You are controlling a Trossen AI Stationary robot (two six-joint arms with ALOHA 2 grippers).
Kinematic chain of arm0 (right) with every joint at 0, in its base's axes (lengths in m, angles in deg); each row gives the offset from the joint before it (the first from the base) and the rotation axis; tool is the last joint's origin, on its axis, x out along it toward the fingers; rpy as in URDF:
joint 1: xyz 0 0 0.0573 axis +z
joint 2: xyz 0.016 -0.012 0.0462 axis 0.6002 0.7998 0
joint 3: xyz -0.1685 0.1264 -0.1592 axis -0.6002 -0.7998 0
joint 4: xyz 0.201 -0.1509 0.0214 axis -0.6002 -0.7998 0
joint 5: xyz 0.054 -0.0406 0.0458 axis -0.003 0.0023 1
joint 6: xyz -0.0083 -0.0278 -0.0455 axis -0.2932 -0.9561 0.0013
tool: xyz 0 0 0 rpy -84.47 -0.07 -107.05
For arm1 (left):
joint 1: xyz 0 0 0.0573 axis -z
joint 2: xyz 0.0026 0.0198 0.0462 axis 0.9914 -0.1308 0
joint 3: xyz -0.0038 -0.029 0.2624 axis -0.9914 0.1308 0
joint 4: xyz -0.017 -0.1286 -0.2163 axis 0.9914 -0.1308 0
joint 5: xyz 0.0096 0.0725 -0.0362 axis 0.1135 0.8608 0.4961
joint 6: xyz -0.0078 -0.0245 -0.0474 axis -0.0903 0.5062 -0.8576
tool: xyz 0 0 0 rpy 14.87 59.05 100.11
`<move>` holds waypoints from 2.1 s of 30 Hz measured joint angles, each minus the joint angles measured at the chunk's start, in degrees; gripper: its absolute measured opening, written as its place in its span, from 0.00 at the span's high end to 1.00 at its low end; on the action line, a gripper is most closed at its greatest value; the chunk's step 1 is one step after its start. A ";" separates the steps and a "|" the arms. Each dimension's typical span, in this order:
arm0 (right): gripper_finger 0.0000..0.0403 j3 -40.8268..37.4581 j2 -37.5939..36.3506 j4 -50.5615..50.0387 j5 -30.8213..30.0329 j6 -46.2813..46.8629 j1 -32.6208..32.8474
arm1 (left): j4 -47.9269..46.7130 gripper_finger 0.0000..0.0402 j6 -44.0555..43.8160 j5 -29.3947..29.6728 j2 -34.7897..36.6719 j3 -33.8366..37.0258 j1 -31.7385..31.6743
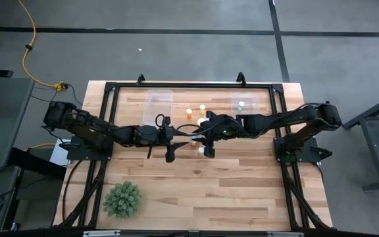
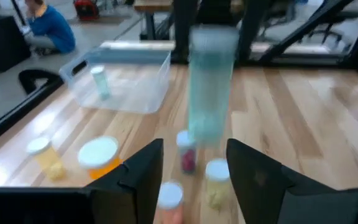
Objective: Pick and place medicine bottles into bin by pill shape (circle, oval)
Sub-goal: Put the green tablet bottle into the right transparent bin
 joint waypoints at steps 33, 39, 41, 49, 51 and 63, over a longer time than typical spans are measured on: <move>0.74 -37.08 -37.45 -8.56 -20.94 19.86 -23.61 | -8.23 0.57 -3.02 -0.06 26.32 8.62 0.13; 0.74 -39.34 -32.37 -2.74 -18.40 19.87 -29.94 | -8.19 0.57 -3.02 -0.06 26.30 8.62 0.13; 0.74 -39.34 -30.37 -2.03 -17.24 19.89 -30.59 | -8.19 0.57 -3.00 -0.06 26.30 8.62 0.13; 0.74 -39.34 -23.01 0.39 -16.48 21.51 -30.80 | -8.19 0.57 -3.00 -0.06 26.28 8.62 0.13; 0.74 -39.34 -21.86 2.31 -16.48 21.53 -30.80 | -8.19 0.57 -2.99 -0.07 26.28 8.62 0.13; 0.74 -39.34 -19.03 4.63 -17.13 21.33 -30.80 | -8.46 0.57 -2.99 -0.08 26.28 8.62 0.13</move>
